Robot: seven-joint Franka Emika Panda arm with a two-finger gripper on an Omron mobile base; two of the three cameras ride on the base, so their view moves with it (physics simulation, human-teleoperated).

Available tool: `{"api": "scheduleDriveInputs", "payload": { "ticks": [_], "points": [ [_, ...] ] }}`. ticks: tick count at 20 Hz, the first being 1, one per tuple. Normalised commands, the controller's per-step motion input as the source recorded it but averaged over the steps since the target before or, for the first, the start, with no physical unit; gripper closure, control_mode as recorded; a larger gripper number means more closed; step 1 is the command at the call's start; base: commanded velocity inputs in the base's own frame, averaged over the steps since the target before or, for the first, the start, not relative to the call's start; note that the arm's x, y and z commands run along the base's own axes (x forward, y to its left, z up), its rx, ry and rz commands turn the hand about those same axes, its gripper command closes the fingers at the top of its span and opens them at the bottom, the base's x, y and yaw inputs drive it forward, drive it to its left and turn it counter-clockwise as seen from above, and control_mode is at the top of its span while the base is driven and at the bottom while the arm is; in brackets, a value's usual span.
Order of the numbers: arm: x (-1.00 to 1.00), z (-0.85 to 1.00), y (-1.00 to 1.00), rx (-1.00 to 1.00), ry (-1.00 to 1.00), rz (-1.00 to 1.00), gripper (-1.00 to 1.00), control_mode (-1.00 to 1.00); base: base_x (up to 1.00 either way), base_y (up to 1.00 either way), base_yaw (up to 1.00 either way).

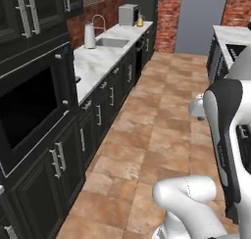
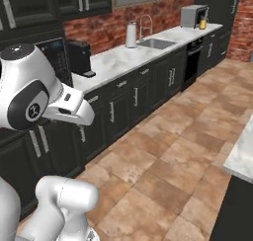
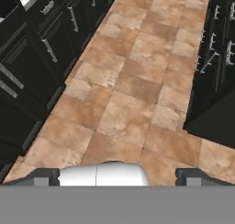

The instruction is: There is a tray on the dining counter. Grab the cup, mug, and pitcher and place them on the tray. The pitcher may be placed next to the tray if it cannot fit the tray.

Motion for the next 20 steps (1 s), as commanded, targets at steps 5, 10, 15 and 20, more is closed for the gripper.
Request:
{"api": "scheduleDriveInputs", "payload": {
  "ticks": [5, 10, 15, 20],
  "points": [
    [0.00, 0.00, 0.00, 0.00, 0.00, 0.00, -1.00, 1.00, 0.36, 0.45, -0.42],
    [0.00, 0.00, 0.00, 0.00, 0.00, 0.00, -1.00, 1.00, 0.42, 0.36, -0.37],
    [0.00, 0.00, 0.00, 0.00, 0.00, 0.00, -1.00, 1.00, 0.53, 0.36, -0.31],
    [0.00, 0.00, 0.00, 0.00, 0.00, 0.00, -1.00, 1.00, 0.68, 0.04, -0.08]
  ]
}}
